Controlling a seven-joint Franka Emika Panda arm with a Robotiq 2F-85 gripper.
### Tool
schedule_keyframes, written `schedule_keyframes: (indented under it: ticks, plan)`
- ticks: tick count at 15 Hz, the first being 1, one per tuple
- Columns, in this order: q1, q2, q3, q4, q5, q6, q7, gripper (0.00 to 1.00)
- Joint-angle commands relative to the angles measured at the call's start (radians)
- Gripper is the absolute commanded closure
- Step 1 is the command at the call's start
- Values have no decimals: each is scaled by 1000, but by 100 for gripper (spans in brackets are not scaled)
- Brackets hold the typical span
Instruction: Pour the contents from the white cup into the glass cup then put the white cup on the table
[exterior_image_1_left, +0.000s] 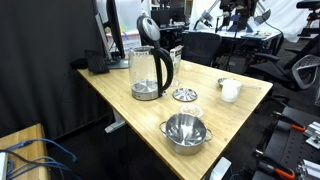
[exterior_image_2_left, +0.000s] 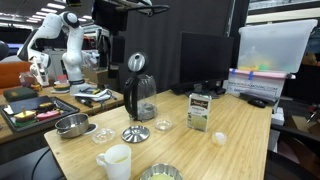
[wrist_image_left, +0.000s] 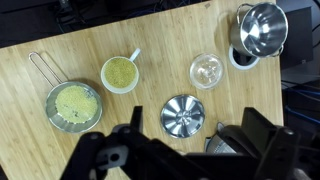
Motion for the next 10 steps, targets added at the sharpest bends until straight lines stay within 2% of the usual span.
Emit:
schedule_keyframes:
  ticks: [1, 10]
  plan:
    - [-18, 1, 16, 2, 6, -3, -6, 0]
    - [-27, 59, 21, -37, -64, 44, -4, 0]
